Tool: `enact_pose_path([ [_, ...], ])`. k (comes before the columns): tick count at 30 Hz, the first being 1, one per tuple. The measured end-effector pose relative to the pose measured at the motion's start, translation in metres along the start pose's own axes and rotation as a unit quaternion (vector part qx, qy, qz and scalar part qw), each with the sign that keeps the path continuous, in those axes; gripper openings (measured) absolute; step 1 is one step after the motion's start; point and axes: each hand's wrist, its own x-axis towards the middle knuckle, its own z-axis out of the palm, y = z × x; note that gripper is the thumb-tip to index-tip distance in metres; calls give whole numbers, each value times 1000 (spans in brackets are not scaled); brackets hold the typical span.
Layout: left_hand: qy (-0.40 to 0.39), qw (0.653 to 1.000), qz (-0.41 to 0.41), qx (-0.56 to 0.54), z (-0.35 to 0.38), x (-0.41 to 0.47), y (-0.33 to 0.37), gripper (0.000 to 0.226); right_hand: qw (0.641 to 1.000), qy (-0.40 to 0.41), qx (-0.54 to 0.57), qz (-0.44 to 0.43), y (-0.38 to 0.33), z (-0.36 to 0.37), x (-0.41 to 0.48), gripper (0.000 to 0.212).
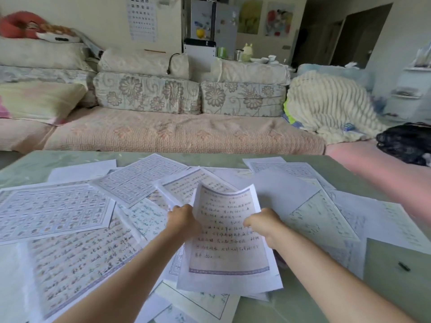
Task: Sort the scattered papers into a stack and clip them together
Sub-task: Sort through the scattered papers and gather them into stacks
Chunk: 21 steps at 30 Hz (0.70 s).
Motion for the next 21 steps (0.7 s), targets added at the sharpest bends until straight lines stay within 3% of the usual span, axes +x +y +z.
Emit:
enact_pose_path([
  [6, 2, 1000, 4, -25, -6, -2, -4, 31, 997, 2, 80, 22, -4, -11, 4, 25],
  [10, -4, 999, 8, -46, -7, -6, -8, 37, 999, -44, 15, -25, 0, -9, 2, 35],
  [12, 6, 997, 1, -74, -11, -7, -8, 47, 996, -42, 28, -73, -3, -12, -2, 33],
  [14, 32, 993, -12, -114, -16, -7, -9, 73, 989, -28, 77, -124, -8, -20, -5, 35],
  [16, 30, 966, -21, -255, -24, -9, -7, 86, 976, -22, 119, -181, -13, -28, -8, 32],
  [18, 9, 910, -12, -415, -37, -13, -1, 59, 963, -10, 152, -224, -17, -31, -14, 26],
  [21, 42, 877, 44, -477, -54, -21, 12, 25, 945, 34, 163, -283, -24, -34, -21, 26],
])
